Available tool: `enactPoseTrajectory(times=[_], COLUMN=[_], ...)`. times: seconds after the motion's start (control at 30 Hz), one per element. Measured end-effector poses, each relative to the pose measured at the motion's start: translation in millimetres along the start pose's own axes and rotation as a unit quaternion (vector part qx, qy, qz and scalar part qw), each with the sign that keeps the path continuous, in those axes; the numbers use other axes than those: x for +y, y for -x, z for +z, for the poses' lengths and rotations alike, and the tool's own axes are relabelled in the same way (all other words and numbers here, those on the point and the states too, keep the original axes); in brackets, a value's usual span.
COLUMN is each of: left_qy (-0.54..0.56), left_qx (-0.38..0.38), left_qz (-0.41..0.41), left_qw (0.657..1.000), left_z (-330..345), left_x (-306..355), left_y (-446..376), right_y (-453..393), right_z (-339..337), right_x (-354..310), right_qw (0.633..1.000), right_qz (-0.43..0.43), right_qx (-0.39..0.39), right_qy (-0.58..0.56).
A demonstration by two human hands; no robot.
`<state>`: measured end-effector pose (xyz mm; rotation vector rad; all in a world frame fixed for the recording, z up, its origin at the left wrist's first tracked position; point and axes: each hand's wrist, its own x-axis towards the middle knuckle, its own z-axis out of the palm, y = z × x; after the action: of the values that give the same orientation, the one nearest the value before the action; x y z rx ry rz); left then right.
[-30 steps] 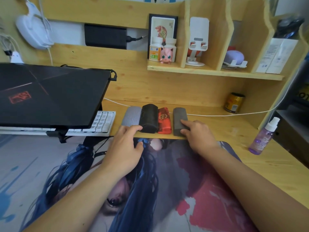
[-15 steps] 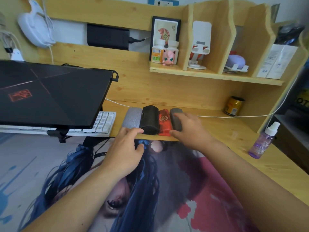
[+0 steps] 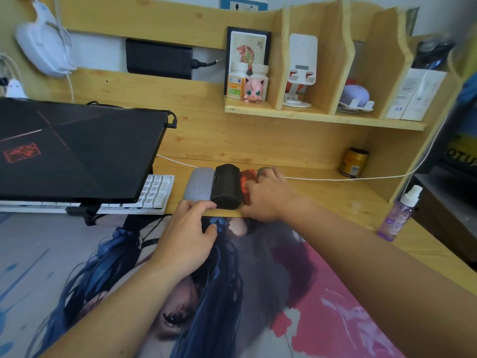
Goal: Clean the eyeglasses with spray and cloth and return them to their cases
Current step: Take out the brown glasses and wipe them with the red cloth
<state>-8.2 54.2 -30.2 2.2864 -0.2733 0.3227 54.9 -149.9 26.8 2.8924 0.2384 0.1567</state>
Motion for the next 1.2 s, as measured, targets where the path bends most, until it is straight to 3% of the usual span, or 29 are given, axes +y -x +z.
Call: enactPoseTrajectory(times=[0.23, 0.63, 0.8, 0.93, 1.07, 1.2], left_qy=[0.005, 0.009, 0.006, 0.005, 0.009, 0.071], left_qx=[-0.005, -0.004, -0.007, -0.009, -0.012, 0.03], left_qz=[0.0, 0.001, 0.002, 0.014, 0.022, -0.006], left_qw=[1.0, 1.0, 1.0, 1.0, 1.0, 0.997], left_z=[0.3, 0.4, -1.4, -3.0, -4.2, -9.4], left_x=[-1.9, -1.8, 0.3, 0.6, 0.2, 0.1], left_y=[0.3, 0.3, 1.0, 2.8, 4.2, 2.8], right_y=[10.5, 6.6, 12.4, 12.0, 38.2, 99.7], right_z=[8.2, 5.6, 3.2, -19.0, -43.6, -29.9], right_x=[-32.0, -29.9, -35.3, -14.3, 11.2, 35.6], right_qw=[0.989, 0.984, 0.979, 0.951, 0.924, 0.84], right_qz=[0.138, 0.169, 0.174, 0.214, 0.191, 0.095], right_qx=[0.039, 0.021, 0.098, 0.176, 0.163, 0.161], right_qy=[-0.047, -0.05, -0.033, -0.136, -0.289, -0.509])
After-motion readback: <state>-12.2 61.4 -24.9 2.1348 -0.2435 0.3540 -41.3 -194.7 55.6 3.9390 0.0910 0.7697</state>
